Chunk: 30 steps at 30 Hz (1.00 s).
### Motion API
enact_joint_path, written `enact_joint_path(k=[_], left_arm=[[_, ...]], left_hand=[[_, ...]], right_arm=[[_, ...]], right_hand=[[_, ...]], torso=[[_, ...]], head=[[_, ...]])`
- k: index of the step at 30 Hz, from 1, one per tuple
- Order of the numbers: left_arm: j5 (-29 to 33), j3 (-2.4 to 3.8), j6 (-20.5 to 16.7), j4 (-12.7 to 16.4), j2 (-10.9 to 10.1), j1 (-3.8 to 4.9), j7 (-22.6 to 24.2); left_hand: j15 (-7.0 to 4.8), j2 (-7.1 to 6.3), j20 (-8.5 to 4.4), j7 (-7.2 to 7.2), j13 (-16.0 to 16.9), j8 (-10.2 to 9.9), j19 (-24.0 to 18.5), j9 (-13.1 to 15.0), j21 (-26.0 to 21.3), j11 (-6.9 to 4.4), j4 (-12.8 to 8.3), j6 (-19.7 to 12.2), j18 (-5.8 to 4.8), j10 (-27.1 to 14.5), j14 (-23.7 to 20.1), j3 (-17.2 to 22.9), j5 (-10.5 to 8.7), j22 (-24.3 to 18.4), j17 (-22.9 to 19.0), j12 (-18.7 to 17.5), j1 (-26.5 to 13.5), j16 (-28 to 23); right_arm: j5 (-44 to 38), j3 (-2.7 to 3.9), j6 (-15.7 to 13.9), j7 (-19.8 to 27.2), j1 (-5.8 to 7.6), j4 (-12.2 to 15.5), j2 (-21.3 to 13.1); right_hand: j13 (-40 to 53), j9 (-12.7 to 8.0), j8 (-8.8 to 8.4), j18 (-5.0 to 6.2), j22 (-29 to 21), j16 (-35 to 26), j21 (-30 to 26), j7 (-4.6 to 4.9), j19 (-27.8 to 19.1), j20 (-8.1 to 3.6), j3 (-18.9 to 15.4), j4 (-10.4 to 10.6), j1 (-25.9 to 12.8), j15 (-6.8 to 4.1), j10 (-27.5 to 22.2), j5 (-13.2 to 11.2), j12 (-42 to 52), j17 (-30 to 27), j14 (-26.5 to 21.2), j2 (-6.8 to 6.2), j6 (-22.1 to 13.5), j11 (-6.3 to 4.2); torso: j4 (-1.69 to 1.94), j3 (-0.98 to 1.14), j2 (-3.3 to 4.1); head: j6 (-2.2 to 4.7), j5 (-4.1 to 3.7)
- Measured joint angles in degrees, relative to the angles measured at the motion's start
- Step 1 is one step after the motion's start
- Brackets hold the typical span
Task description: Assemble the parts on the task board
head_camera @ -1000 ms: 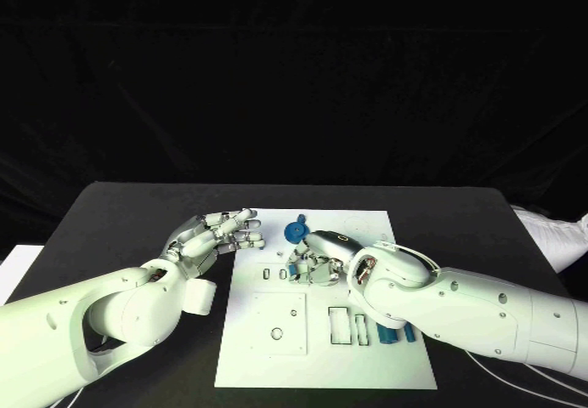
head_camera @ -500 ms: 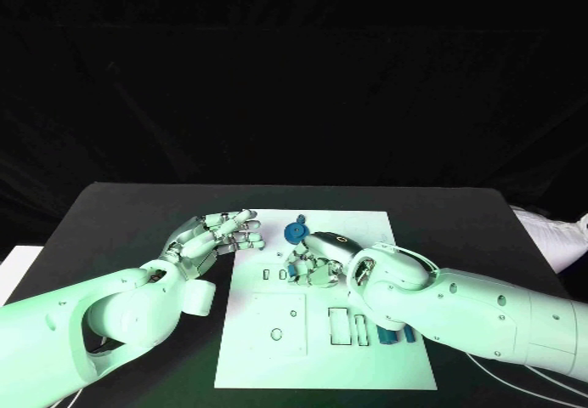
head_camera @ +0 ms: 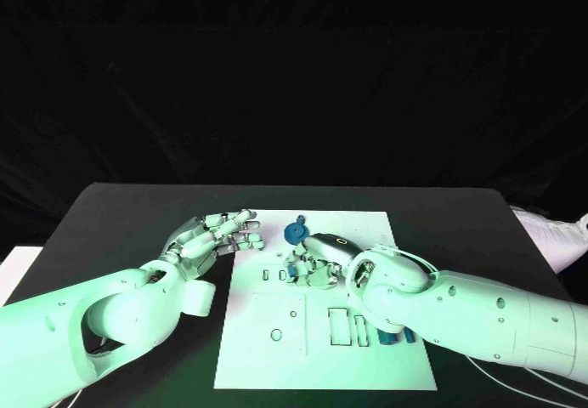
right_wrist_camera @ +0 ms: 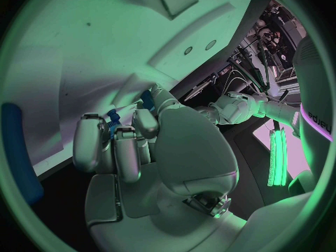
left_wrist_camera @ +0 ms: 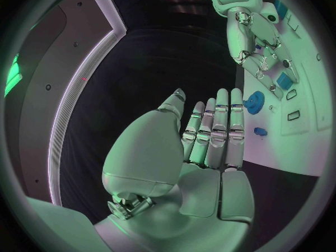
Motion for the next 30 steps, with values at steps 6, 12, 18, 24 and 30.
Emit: enact_joint_path(k=[6,12,18,24,30], left_arm=[[0.0,0.0,0.0,-0.1,0.1,0.0,0.0],[0.0,0.0,0.0,-0.6,0.1,0.0,-0.3],[-0.7,0.0,-0.4,-1.3,0.3,0.0,-1.6],[-3.9,0.0,-1.1,-2.5,0.4,0.02,-5.5],[-13.3,-0.05,-0.4,-3.4,1.0,1.23,-16.2]], left_hand=[[0.0,0.0,0.0,0.0,0.0,-0.1,0.0,0.0,0.0,0.0,0.0,0.0,0.0,0.0,0.0,0.0,0.0,0.0,0.0,0.0,0.0,0.0],[-0.81,0.23,-0.7,0.0,0.0,-0.6,3.9,0.0,1.9,-0.03,-0.8,0.0,0.0,0.0,3.2,-0.2,0.0,0.8,1.3,-0.3,0.2,0.5],[-3.49,0.52,-3.16,-1.59,0.9,-0.6,9.4,0.0,6.9,-2.18,-1.0,1.7,-0.01,5.9,11.6,-0.4,0.0,3.3,6.0,1.4,-0.1,6.6],[-6.59,-0.18,-6.37,-3.72,2.9,0.0,17.6,0.2,19.1,-5.03,-0.5,4.1,-0.02,13.0,19.1,-0.4,0.0,12.3,22.1,4.8,-0.9,26.2],[-8.64,0.09,-9.0,-6.3,14.7,2.7,27.0,1.2,49.7,-7.93,2.6,7.0,-4.03,17.6,19.4,-1.4,0.0,48.2,65.0,20.0,-4.9,71.3]], right_arm=[[0.2,-0.27,-1.8,0.3,-0.31,0.7,-0.5],[2.4,-0.19,-3.4,1.7,-0.22,2.1,-1.9],[8.3,-0.02,-4.8,6.1,1.69,4.8,-4.7],[17.0,0.06,-5.6,11.2,5.1,6.9,-8.5],[27.3,0.2,-6.4,14.8,8.26,7.1,-12.8]], right_hand=[[0.1,0.0,0.0,0.0,-0.1,-0.2,-0.1,0.18,-0.1,0.11,-1.4,0.6,-1.0,0.1,0.0,1.2,0.0,0.0,0.1,-1.02,-0.2,0.0],[-0.2,-0.6,0.01,0.0,-1.2,-0.5,-0.9,0.62,-0.7,0.71,-6.4,3.3,-3.9,0.74,-0.6,1.8,0.0,0.0,0.1,-2.8,-3.9,0.62],[-1.1,-0.7,0.0,0.0,-3.1,-1.3,-2.1,1.7,-1.7,1.74,-10.2,6.6,-3.6,1.43,-2.0,-1.6,-0.2,0.0,0.2,-2.06,-7.5,1.55],[-2.0,-0.6,0.0,0.01,-4.3,-2.0,-3.1,1.78,-2.5,1.82,-10.7,6.5,-1.4,1.64,-2.9,-0.7,-1.0,0.0,0.0,-0.21,-7.7,1.59],[-2.1,-0.4,0.25,0.01,-4.4,-2.2,-3.1,1.2,-2.5,1.82,-10.7,5.7,0.9,1.64,-3.1,1.4,-1.0,0.0,0.0,1.5,-6.7,1.43]], torso=[[0.01,0.01,0.0],[0.01,0.04,-0.07],[0.01,0.04,-0.11],[-0.1,0.11,-0.29],[-0.33,0.32,-0.94]], head=[[0.01,-0.01],[0.13,0.07],[0.4,0.15],[0.57,0.26],[0.42,0.4]])
